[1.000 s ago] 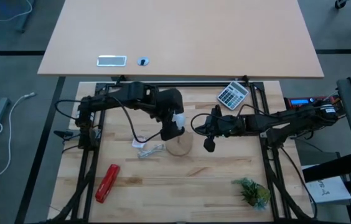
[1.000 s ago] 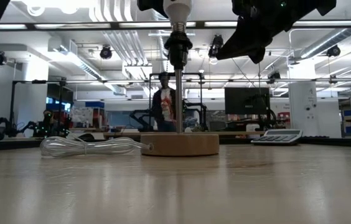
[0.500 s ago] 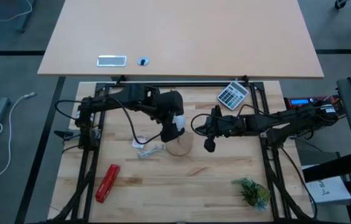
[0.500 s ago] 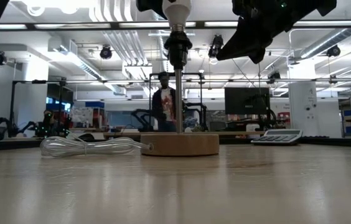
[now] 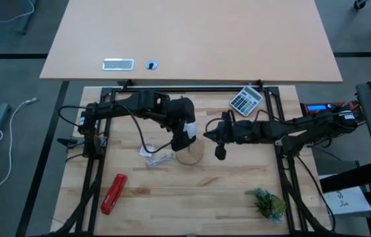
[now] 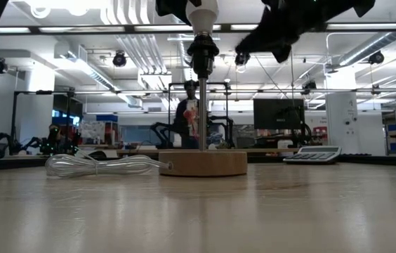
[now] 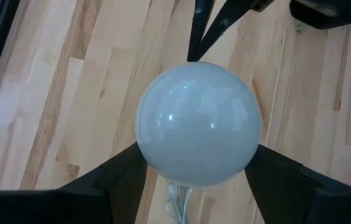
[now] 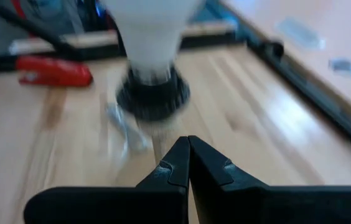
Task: Screw lightbulb
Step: Insert the lightbulb into the brown lamp
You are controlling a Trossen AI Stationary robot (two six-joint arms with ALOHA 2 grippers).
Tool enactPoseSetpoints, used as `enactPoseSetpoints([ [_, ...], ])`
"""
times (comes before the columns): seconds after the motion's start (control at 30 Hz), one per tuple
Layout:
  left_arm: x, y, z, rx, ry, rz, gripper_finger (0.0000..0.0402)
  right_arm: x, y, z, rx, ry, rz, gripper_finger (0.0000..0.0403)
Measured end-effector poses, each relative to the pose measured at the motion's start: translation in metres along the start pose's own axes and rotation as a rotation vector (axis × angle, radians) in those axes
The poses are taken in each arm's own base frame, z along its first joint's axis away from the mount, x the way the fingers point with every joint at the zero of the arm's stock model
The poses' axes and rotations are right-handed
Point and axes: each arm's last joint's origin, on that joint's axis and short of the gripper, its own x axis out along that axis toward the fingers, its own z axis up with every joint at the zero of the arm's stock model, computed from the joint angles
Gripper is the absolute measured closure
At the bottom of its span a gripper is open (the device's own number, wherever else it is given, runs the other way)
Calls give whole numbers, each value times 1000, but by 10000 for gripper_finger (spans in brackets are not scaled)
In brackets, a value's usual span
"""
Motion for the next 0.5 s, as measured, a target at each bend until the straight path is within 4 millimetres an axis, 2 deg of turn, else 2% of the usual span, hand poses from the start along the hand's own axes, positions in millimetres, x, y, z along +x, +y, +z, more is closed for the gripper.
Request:
enactPoseSetpoints([
  [0.17, 0, 0, 1, 1, -6, -1, 147, -1, 1, 9, -43, -93, 9, 403],
  [0.5, 2, -1, 1, -21, -1, -2, 109, 0, 1, 8, -47, -81, 9, 403],
])
